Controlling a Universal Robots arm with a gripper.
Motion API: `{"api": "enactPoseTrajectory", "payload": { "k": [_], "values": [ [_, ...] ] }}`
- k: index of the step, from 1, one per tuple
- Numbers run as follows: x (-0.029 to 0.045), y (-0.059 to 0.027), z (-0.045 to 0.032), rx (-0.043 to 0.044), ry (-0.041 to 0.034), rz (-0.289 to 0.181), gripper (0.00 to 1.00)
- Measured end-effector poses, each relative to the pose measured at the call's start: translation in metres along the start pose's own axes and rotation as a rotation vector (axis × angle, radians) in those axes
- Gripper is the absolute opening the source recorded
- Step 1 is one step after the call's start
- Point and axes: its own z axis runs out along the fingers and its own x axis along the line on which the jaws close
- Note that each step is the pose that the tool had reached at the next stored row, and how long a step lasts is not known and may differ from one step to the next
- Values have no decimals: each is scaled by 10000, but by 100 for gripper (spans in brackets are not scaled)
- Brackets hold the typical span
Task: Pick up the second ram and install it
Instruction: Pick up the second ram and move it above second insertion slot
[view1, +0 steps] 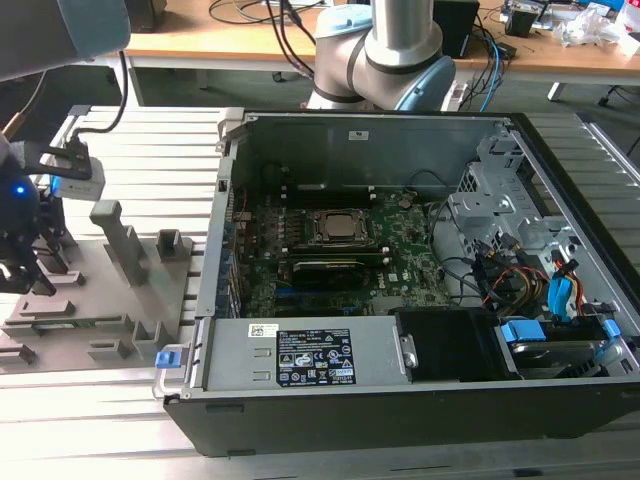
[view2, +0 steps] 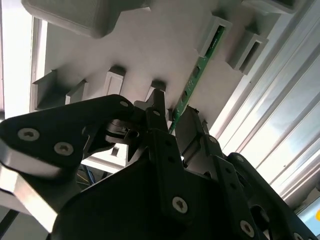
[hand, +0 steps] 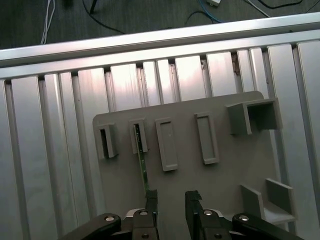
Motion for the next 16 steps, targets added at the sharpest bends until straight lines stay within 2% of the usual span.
{"api": "enactPoseTrajectory", "payload": {
  "k": [10, 11, 13, 16],
  "values": [
    [15, -8, 134, -2, 2, -14, 36],
    [45, -12, 149, -1, 3, -44, 36],
    [154, -29, 190, -4, 8, -166, 36],
    [233, -51, 295, -11, 22, -390, 36]
  ]
}}
